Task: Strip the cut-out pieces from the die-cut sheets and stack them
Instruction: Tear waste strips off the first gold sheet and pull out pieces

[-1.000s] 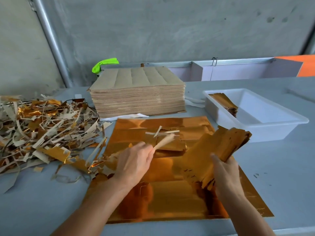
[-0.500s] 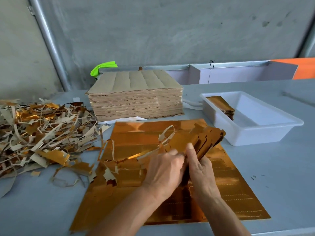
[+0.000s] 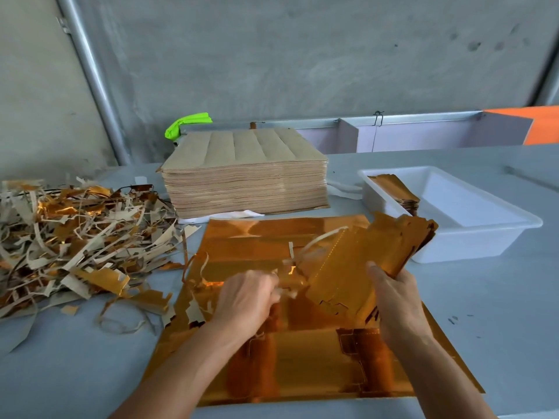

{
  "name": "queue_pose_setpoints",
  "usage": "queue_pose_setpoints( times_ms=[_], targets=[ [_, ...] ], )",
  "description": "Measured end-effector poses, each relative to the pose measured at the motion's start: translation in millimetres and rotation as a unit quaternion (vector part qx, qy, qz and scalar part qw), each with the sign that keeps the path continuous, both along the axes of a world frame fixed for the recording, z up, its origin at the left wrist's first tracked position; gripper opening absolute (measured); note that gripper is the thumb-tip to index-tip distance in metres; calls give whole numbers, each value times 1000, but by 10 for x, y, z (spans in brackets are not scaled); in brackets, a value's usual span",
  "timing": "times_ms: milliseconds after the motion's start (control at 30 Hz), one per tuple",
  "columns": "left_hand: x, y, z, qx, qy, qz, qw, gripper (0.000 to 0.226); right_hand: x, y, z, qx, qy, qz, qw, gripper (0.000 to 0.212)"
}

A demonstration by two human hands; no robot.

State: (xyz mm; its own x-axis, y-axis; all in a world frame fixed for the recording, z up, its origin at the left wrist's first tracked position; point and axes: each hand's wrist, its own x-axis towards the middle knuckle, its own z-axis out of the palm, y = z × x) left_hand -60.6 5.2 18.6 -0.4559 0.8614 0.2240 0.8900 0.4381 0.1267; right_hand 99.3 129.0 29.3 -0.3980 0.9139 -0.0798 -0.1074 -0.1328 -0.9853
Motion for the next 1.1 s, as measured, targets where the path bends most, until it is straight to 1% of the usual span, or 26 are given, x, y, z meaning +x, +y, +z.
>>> queue_pose_setpoints(
  times_ms=[67, 100, 167, 233, 300, 367, 400, 433, 467, 533, 567, 633, 700, 733, 767, 800, 833, 867, 933, 1000, 1067, 1100],
  targets=[
    [-89, -34, 23, 16, -36, 53, 998, 14, 71, 59, 40, -27, 9, -21, 999, 32],
    [-134, -57, 39, 21, -54, 83, 995, 18, 111, 106, 55, -38, 15, -34, 999, 39],
    [-198, -104, 65, 35, -79, 129, 988, 31, 187, 194, 75, -60, 29, -49, 997, 41],
    [-220, -124, 82, 45, -87, 146, 984, 35, 224, 251, 69, -76, 33, -55, 995, 41],
    [-191, -126, 85, 21, -85, 141, 986, 32, 220, 242, 45, -82, 22, -56, 995, 41],
    [-153, -103, 79, -26, -84, 134, 987, 23, 200, 214, -5, -81, 7, -56, 995, 40],
    [-140, -91, 76, -50, -66, 140, 987, 22, 192, 198, -33, -81, 7, -53, 995, 41],
    [-130, -85, 78, -77, -33, 150, 985, 27, 187, 189, -54, -81, 8, -51, 995, 41],
    [-127, -75, 76, -108, 0, 160, 981, 36, 188, 185, -72, -81, 8, -49, 996, 42],
    [-101, -52, 95, -133, 16, 174, 976, 51, 182, 172, -85, -84, 8, -42, 996, 42],
    [-81, -43, 115, -125, 25, 179, 976, 54, 174, 160, -83, -87, 10, -37, 996, 42],
    [-64, -23, 134, -105, 101, 178, 973, 53, 147, 131, -83, -86, 10, -23, 996, 42],
    [-83, 8, 136, -77, 187, 141, 969, 41, 102, 105, -85, -88, 3, -13, 996, 40],
    [-99, 38, 127, -58, 205, 113, 971, 38, 79, 80, -77, -86, -3, -7, 996, 35],
    [-113, 74, 110, -49, 203, 81, 975, 39, 57, 65, -77, -81, -8, 2, 997, 26],
    [-133, 117, 69, -54, 184, 50, 980, 42, 32, 50, -76, -78, -16, 7, 997, 14],
    [-157, 165, 17, -65, 148, 31, 986, 44, 7, 41, -79, -77, -20, 12, 997, 8],
    [-183, 211, -30, -80, 101, 27, 991, 46, -12, 24, -73, -78, -25, 18, 996, 9],
    [-253, 269, -80, -110, 16, 42, 993, 46, -42, -13, -59, -82, -20, 28, 996, 5],
    [-354, 279, -101, -132, -24, 49, 990, 46, -58, -36, -64, -83, -11, 38, 996, 12],
    [-457, 247, -106, -125, -61, 46, 989, 47, -68, -44, -73, -86, -10, 44, 995, 22],
    [-502, 225, -103, -122, -79, 41, 989, 47, -66, -46, -83, -88, -10, 48, 995, 23]
  ],
)
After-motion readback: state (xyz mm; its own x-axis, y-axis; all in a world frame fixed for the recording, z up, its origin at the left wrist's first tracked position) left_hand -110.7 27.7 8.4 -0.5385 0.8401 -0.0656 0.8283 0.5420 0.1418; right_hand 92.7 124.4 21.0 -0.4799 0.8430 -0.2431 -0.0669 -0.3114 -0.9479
